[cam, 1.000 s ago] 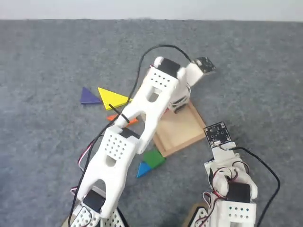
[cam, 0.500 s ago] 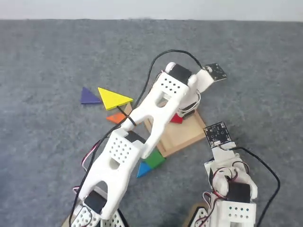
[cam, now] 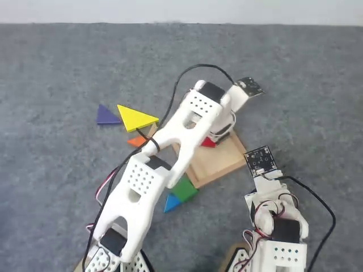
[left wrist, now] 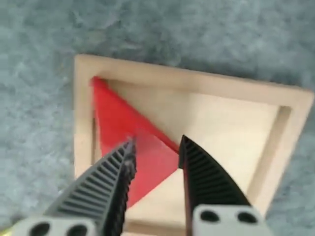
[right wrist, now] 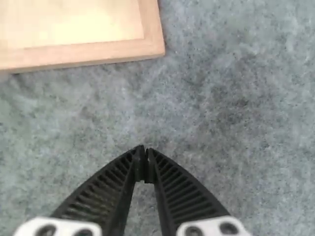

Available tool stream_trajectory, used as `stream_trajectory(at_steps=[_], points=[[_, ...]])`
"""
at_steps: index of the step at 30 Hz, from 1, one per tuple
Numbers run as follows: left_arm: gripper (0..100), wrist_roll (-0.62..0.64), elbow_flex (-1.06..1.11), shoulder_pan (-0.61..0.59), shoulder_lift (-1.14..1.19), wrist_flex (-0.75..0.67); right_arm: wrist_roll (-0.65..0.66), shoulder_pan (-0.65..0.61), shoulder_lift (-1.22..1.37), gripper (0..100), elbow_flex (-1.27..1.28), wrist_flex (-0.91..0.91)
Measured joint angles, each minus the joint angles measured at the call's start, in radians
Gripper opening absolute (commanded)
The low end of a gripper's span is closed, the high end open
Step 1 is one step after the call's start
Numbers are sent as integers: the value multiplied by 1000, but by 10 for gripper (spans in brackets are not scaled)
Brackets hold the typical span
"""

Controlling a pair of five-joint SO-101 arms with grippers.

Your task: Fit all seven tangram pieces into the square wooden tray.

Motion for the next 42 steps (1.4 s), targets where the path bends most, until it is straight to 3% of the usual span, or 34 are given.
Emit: stream_trajectory(at_steps=[10,18,22,27,32,36,42], points=[[115,-37,0,-57,0,15,0,0,0,8,0,0],[115,-26,20,55,-158,112,0,0,0,8,0,0],[83,-17,152,52,-196,121,0,0,0,8,0,0],[59,-26,465,64,-273,-38,0,0,0,8,0,0],[71,-31,865,150,-617,-321,0,0,0,8,0,0],[110,12,1163,89,-876,-565,0,3,0,8,0,0],[116,8,1234,-41,-842,-601,0,2,0,8,0,0]])
